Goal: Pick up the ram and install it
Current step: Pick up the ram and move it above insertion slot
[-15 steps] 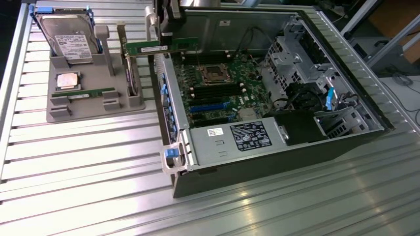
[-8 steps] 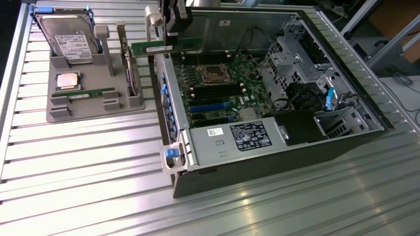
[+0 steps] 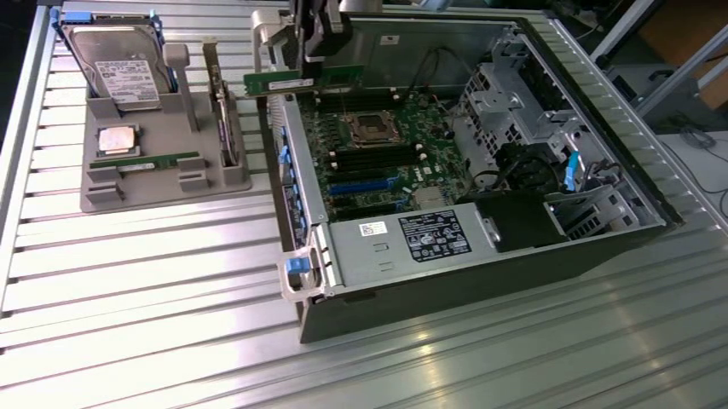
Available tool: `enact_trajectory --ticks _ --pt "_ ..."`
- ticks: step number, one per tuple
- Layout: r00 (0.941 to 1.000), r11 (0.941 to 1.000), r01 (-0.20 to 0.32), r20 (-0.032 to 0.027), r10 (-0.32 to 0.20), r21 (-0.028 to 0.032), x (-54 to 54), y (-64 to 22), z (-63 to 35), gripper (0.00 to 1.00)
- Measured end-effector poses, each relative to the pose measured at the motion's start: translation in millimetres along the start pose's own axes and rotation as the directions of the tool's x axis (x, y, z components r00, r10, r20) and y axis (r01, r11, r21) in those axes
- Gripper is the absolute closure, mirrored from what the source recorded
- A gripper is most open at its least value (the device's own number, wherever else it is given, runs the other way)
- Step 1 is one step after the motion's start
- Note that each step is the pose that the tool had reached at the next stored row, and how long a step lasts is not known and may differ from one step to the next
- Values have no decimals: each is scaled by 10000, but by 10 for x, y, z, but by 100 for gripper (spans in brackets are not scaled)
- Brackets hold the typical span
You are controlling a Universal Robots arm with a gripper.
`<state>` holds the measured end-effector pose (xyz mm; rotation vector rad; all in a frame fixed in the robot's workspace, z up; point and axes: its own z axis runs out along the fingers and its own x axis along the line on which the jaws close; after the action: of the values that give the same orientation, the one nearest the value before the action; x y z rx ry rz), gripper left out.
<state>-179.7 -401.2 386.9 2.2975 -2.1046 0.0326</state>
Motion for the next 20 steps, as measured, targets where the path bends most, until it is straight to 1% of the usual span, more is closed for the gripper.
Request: enact_trajectory --ticks 1,4,7,9,16,17,20 --pt "10000 10000 0 0 0 1 1 -14 1 87" --pt "10000 10000 0 0 0 0 8 -92 2 87" --pt "10000 10000 0 0 0 1 13 -146 3 87" --pt "10000 10000 -1 1 1 1 17 -201 5 87" --pt "10000 10000 1 1 -1 1 28 -323 7 87" --pt "10000 10000 0 1 0 1 32 -363 8 87" --pt "10000 10000 0 0 0 0 37 -422 9 87"
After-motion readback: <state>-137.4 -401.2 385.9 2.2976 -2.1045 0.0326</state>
